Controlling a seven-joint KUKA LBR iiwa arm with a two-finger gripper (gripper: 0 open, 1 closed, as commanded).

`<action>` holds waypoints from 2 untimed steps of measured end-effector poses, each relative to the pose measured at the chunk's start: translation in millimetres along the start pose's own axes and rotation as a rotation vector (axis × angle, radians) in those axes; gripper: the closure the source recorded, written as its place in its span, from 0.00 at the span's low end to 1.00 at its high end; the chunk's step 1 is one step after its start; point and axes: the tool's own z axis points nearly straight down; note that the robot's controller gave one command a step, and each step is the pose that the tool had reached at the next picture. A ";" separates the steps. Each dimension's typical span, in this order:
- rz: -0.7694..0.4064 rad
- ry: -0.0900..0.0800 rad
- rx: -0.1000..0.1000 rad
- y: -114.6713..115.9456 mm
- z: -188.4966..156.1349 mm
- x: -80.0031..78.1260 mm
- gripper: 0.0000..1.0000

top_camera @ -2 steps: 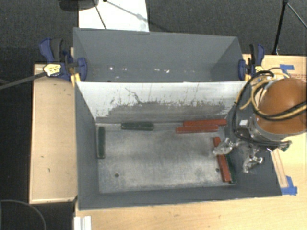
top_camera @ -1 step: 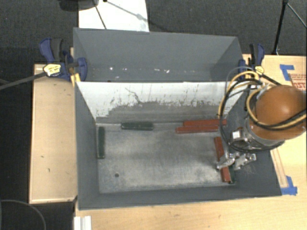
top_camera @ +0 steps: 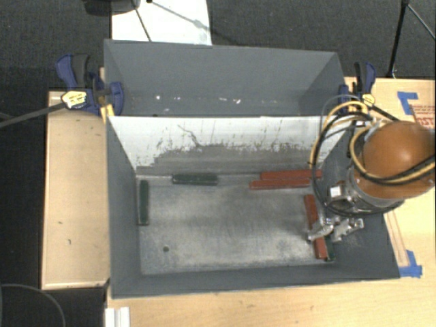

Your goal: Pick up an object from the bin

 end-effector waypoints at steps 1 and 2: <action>0.000 -0.001 -0.001 1.0 -1.9 -0.5 1.00; 0.001 0.002 -0.009 3.5 -14.7 0.6 1.00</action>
Offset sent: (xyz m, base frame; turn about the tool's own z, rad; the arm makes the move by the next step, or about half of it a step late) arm -0.0001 0.0002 0.0717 0.0000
